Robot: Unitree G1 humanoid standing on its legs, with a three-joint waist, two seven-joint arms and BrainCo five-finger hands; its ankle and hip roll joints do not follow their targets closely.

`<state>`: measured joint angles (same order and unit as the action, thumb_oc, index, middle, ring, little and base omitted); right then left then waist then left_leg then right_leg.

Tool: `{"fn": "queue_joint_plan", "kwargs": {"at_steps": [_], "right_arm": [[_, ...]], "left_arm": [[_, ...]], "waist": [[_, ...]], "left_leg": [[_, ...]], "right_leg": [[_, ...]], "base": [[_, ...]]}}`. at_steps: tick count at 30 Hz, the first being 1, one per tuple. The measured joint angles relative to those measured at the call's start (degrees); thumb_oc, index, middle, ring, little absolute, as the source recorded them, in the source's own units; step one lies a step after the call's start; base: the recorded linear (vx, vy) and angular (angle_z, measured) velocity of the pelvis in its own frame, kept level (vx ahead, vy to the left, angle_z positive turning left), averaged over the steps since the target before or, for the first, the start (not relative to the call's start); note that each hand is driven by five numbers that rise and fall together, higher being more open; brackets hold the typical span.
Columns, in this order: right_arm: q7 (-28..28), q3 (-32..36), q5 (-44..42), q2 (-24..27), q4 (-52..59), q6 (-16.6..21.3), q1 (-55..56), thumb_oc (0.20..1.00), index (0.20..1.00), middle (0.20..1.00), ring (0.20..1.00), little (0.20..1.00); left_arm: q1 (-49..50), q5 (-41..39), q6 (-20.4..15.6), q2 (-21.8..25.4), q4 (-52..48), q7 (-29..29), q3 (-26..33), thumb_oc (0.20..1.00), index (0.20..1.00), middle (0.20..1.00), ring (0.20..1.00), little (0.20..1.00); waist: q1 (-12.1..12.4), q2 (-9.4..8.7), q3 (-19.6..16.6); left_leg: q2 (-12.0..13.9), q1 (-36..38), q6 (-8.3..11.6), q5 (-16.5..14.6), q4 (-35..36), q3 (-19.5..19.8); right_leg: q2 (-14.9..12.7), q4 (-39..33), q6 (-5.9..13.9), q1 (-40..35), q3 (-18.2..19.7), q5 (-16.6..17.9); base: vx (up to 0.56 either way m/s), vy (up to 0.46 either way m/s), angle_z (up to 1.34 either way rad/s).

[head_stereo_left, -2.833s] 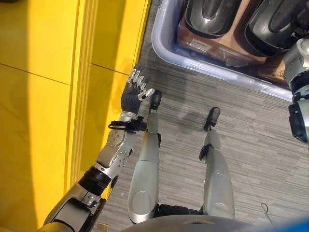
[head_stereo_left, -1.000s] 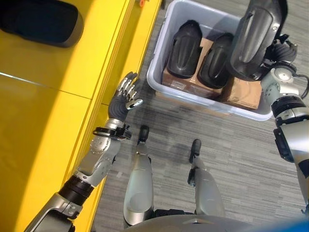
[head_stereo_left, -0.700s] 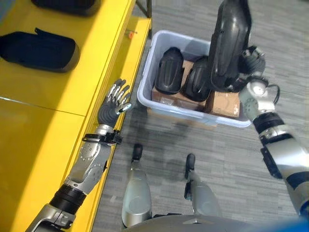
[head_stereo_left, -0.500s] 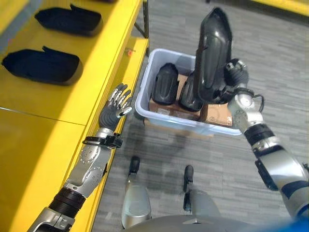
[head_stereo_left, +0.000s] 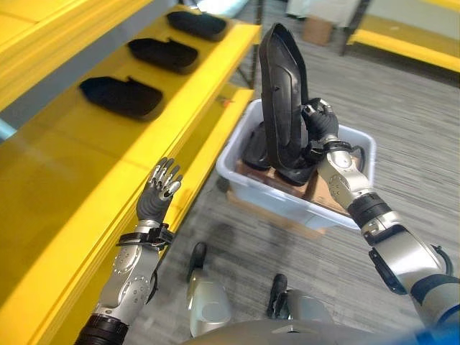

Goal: Move parts from the plastic box to the shelf.

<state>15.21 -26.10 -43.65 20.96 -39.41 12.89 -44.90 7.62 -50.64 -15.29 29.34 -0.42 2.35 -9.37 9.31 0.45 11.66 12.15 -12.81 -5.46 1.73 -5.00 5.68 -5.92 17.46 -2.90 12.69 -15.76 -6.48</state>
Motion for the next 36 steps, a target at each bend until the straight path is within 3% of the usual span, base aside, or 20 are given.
{"fn": "queue_joint_plan", "kwargs": {"at_steps": [2, 3, 5, 7, 8, 11, 14, 18, 22, 25, 27, 28, 29, 30, 32, 33, 34, 35, 36], "right_arm": [[0.0, -0.6, 0.0, 0.7, 0.2, 0.1, 0.0, 0.200, 0.200, 0.200, 0.200, 0.200], [0.2, 0.0, 0.0, 1.0, 0.5, 0.1, 0.3, 0.200, 0.200, 0.200, 0.200, 0.200], [0.8, 1.7, 0.0, 2.3, 3.5, 0.1, 1.8, 0.200, 0.200, 0.200, 0.200, 0.200], [0.9, 2.9, 0.0, 2.9, 7.1, 0.3, 4.4, 0.200, 0.200, 0.200, 0.200, 0.200], [1.1, 5.6, 0.1, 3.3, 11.8, 0.8, 7.6, 0.200, 0.200, 0.200, 0.200, 0.200], [1.4, 7.1, 0.1, 0.9, 13.8, 1.2, 10.9, 0.200, 0.200, 0.200, 0.200, 0.200], [1.8, 7.5, 0.8, -0.7, 13.0, 1.1, 11.6, 0.200, 0.200, 0.200, 0.200, 0.200], [2.8, 8.1, 2.2, -4.0, 11.0, 0.7, 11.7, 0.200, 0.200, 0.200, 0.200, 0.200], [3.0, 8.3, 2.3, -4.5, 10.3, 0.6, 11.7, 0.200, 0.200, 0.200, 0.200, 0.200], [3.4, 8.5, 2.3, -5.5, 9.9, 0.5, 11.8, 0.200, 0.200, 0.200, 0.200, 0.200], [3.7, 10.2, 2.1, -8.6, 8.7, 0.6, 11.9, 0.200, 0.200, 0.200, 0.200, 0.200], [3.7, 10.3, 2.1, -8.8, 9.0, 0.7, 12.6, 0.200, 0.200, 0.200, 0.200, 0.200], [3.7, 10.4, 2.1, -8.2, 9.6, 1.2, 14.8, 0.200, 0.200, 0.200, 0.200, 0.200], [3.7, 9.7, 2.1, -8.1, 9.7, 1.2, 16.0, 0.200, 0.200, 0.200, 0.200, 0.200], [3.1, 8.0, 2.2, -8.4, 10.8, 1.2, 16.2, 0.200, 0.200, 0.200, 0.200, 0.200], [2.4, 7.6, 2.3, -8.4, 11.7, 1.2, 16.2, 0.200, 0.200, 0.200, 0.200, 0.200], [1.9, 7.6, 2.2, -8.6, 12.2, 1.2, 16.2, 0.200, 0.200, 0.200, 0.200, 0.200], [1.1, 7.6, 2.3, -8.6, 12.5, 1.1, 15.7, 0.200, 0.200, 0.200, 0.200, 0.200], [0.8, 7.6, 2.3, -8.4, 12.7, 1.2, 15.6, 0.200, 0.200, 0.200, 0.200, 0.200]], "left_arm": [[-0.5, 0.0, 0.0, -1.0, -0.1, -0.4, 0.1, 1.000, 1.000, 1.000, 1.000, 1.000], [-1.9, 0.0, 0.0, -1.3, 0.2, -0.8, 0.1, 1.000, 1.000, 1.000, 1.000, 1.000], [-4.4, 0.0, 0.0, -2.5, 0.3, -0.9, -0.3, 1.000, 1.000, 1.000, 1.000, 1.000], [-5.7, 0.1, 0.0, -3.6, 1.1, -0.9, -0.7, 1.000, 1.000, 1.000, 1.000, 1.000], [-6.2, 0.1, 0.0, -4.6, 1.3, -0.9, -1.2, 1.000, 1.000, 1.000, 1.000, 1.000], [-6.5, 0.2, 0.5, -3.8, 1.3, -0.8, -1.2, 1.000, 1.000, 1.000, 1.000, 1.000], [-6.6, 0.2, 0.4, -3.1, 1.0, -0.7, 0.2, 1.000, 1.000, 1.000, 1.000, 1.000], [-6.1, 0.7, 0.1, -1.7, 1.1, -0.6, 1.5, 1.000, 1.000, 1.000, 1.000, 1.000], [-6.1, 0.8, 0.1, -1.8, 1.0, -0.6, 1.6, 1.000, 1.000, 1.000, 1.000, 1.000], [-6.5, 0.9, 0.1, -1.7, 1.1, -0.4, 1.7, 1.000, 1.000, 1.000, 1.000, 1.000], [-6.6, 1.5, 0.1, -1.8, 1.2, 0.3, 1.9, 1.000, 1.000, 1.000, 1.000, 1.000], [-6.8, 2.6, 0.1, -2.7, 1.6, 0.5, 1.8, 1.000, 1.000, 1.000, 1.000, 1.000], [-6.9, 3.0, 0.1, -4.0, 2.2, 0.5, 1.5, 1.000, 1.000, 1.000, 1.000, 1.000], [-6.9, 3.1, -0.2, -4.2, 2.2, 0.5, 1.6, 1.000, 1.000, 1.000, 1.000, 1.000], [-8.0, 3.1, -0.6, -2.2, 2.9, 0.5, 1.5, 1.000, 1.000, 1.000, 1.000, 1.000], [-9.4, 3.5, -0.5, -1.4, 3.5, 0.6, 1.6, 1.000, 1.000, 1.000, 1.000, 1.000], [-9.8, 4.4, -0.6, -0.8, 3.4, 0.6, 1.6, 1.000, 1.000, 1.000, 1.000, 1.000], [-9.8, 4.7, -0.6, -0.4, 3.4, 0.6, 1.7, 1.000, 1.000, 1.000, 1.000, 1.000], [-9.9, 4.7, -0.6, -0.4, 3.4, 0.5, 1.6, 1.000, 1.000, 1.000, 1.000, 1.000]], "waist": [[-1.2, 0.29, -0.1], [-2.8, -0.21, 0.1], [-4.6, -1.75, 0.4], [-6.5, -0.52, -0.1], [-7.0, 2.29, -1.3], [-6.6, 1.06, -1.4], [-4.7, -0.13, -2.1], [-2.8, -2.78, -2.6], [-2.4, -3.64, -2.6], [-2.3, -5.72, -2.5], [-2.2, -7.11, -2.7], [-3.0, -6.58, -2.6], [-3.8, -5.07, -3.0], [-4.0, -4.75, -3.3], [-5.0, -4.62, -3.2], [-5.7, -4.51, -3.1], [-5.6, -4.39, -3.1], [-5.3, -3.70, -2.6], [-5.5, -2.84, -2.1]], "left_leg": [[-2.3, 1.2, 1.97, -4.1, -6.9, -5.6], [-2.1, 1.7, 3.73, -5.7, -9.3, -10.0], [1.2, 5.2, 7.56, -5.7, -8.5, -15.6], [5.1, 8.5, 8.93, -5.0, -5.9, -22.1], [4.4, 11.0, 13.95, -1.8, 0.8, -22.3], [-1.5, 11.2, 11.28, -0.9, 2.1, -19.6], [-3.9, 10.9, 10.11, -1.5, 1.8, -17.8], [-4.4, 8.3, 9.89, -1.5, 0.4, -16.9], [-4.6, 6.9, 9.88, -1.8, -1.3, -16.1], [-6.0, 3.3, 8.70, -3.2, -4.9, -14.4], [-8.8, 0.3, 5.88, -6.7, -11.4, -14.4], [-10.5, -1.5, 2.37, -9.4, -16.3, -15.3], [-10.7, -1.2, 3.02, -11.1, -16.6, -14.5], [-11.8, -0.4, 2.97, -11.3, -15.6, -14.0], [-13.0, -0.2, 0.54, -8.2, -12.6, -11.5], [-13.2, -0.2, 1.07, -6.2, -9.7, -10.5], [-13.6, 0.4, 0.73, -4.7, -7.5, -9.5], [-14.2, 1.9, -0.32, -3.6, -4.3, -8.0], [-14.2, 2.8, -0.60, -2.9, -3.1, -7.5]], "right_leg": [[-2.6, -0.3, 0.13, -1.1, -4.0, 0.4], [-4.4, -1.1, 0.62, -2.4, -7.1, 0.8], [-6.7, -3.1, 1.09, -4.5, -11.4, 1.2], [-7.8, -3.1, 2.92, -6.8, -15.6, 2.0], [-8.9, -3.1, 5.51, -7.3, -17.4, 3.0], [-12.5, -6.4, 5.82, -9.4, -14.4, 6.6], [-14.2, -8.9, 7.11, -11.5, -13.2, 7.8], [-13.9, -11.5, 9.29, -11.4, -13.4, 9.3], [-14.0, -11.7, 9.90, -11.6, -13.8, 9.6], [-15.4, -12.4, 10.61, -11.1, -15.1, 10.1], [-18.6, -11.3, 11.52, -11.1, -15.3, 11.7], [-21.1, -6.9, 13.48, -10.2, -14.4, 11.7], [-22.8, -2.5, 12.58, -9.1, -12.4, 12.7], [-23.8, -0.2, 11.98, -7.7, -9.5, 16.5], [-21.8, 7.7, 10.55, -2.3, -0.1, 15.8], [-18.9, 10.2, 10.14, -0.5, 4.2, 13.4], [-17.0, 10.5, 10.91, 0.4, 5.1, 11.9], [-13.2, 8.3, 11.27, 1.2, 8.6, 8.8], [-11.4, 6.4, 11.06, 1.3, 10.2, 7.9]], "base": [[-0.03, -0.013, 1.03], [0.06, 0.025, 1.61], [0.06, 0.076, 1.52], [0.13, 0.201, 1.25], [0.18, 0.251, 1.02], [0.12, 0.182, 0.70], [0.07, 0.117, 0.43], [0.06, 0.112, 0.09], [0.07, 0.199, 0.11], [0.10, 0.340, 0.29], [0.12, 0.359, 0.26], [0.03, 0.156, 0.41], [-0.02, 0.188, 0.52], [-0.03, 0.132, 0.39], [0.00, 0.053, 0.50], [0.05, 0.022, 0.76], [0.09, 0.002, 0.59], [0.14, -0.083, 0.38], [0.14, -0.130, 0.29]]}}
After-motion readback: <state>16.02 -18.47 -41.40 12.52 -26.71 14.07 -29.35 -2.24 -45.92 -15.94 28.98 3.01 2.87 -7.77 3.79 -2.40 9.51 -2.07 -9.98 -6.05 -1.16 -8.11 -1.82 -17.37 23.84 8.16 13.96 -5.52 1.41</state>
